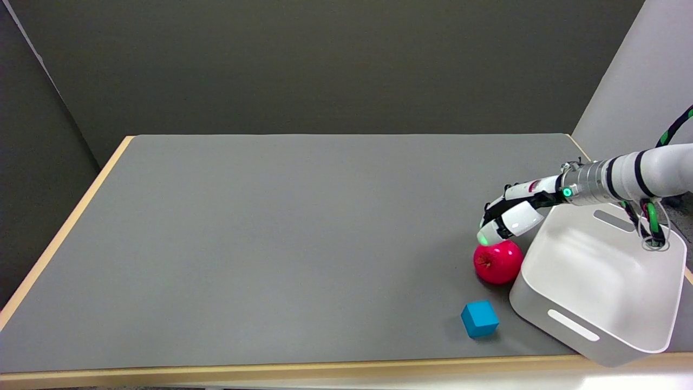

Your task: Pick up the red apple.

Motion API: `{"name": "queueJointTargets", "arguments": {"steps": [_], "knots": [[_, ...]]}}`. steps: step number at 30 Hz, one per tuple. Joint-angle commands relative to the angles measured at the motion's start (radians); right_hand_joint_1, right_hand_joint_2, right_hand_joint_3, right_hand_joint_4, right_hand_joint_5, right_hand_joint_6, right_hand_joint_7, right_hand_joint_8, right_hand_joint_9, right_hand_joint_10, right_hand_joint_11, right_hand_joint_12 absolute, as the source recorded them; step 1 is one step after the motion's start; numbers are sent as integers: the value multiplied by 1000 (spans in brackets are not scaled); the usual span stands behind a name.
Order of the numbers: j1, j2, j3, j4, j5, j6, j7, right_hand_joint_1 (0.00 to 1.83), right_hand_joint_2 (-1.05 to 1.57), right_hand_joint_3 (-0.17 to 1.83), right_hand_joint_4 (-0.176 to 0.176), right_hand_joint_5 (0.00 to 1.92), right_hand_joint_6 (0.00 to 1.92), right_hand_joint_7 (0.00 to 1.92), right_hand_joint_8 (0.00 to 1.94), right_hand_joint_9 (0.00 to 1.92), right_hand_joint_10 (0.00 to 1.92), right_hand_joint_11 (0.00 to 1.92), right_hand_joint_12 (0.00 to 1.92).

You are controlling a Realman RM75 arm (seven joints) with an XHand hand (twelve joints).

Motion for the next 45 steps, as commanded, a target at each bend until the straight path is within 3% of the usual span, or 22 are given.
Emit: {"name": "queueJointTargets", "arguments": {"steps": [1, 15, 25, 32, 36, 38, 40, 41, 42, 43, 44, 45], "knots": [[2, -42, -48, -1, -39, -3, -4, 268, 569, 783, -1, 272, 496, 330, 424, 127, 794, 97, 1310], [3, -70, -70, -1, -67, 8, -14, 286, 567, 790, -1, 264, 486, 319, 420, 123, 792, 97, 1311], [4, -78, -75, -1, -62, 34, -49, 407, 569, 819, 71, 288, 518, 352, 434, 181, 876, 126, 1344], [7, -94, -84, -1, -59, 64, -102, 818, 596, 941, 81, 307, 541, 489, 591, 673, 1332, 178, 1388], [11, -109, -84, -3, -58, 87, -143, 1024, 609, 995, 82, 321, 578, 567, 735, 795, 1443, 188, 1382], [14, -114, -84, -4, -57, 98, -164, 1041, 629, 987, 79, 338, 621, 609, 832, 801, 1475, 200, 1375], [16, -116, -84, -4, -55, 109, -178, 1242, 944, 617, 47, 443, 921, 664, 1426, 781, 1618, 237, 1407], [18, -118, -84, -6, -54, 116, -187, 1295, 1036, 524, 35, 475, 1022, 668, 1614, 767, 1679, 258, 1424], [18, -119, -84, -7, -54, 121, -192, 1290, 1041, 545, 28, 480, 1053, 648, 1653, 751, 1719, 276, 1438], [20, -122, -86, -8, -54, 123, -192, 1243, 1109, 457, -22, 482, 1217, 613, 1688, 733, 1774, 308, 1446], [21, -124, -87, -8, -54, 125, -192, 1162, 1231, 282, -111, 483, 1494, 561, 1726, 710, 1846, 355, 1452], [21, -125, -87, -8, -54, 125, -192, 1102, 1321, 154, -176, 484, 1700, 523, 1755, 694, 1901, 389, 1458]]}}
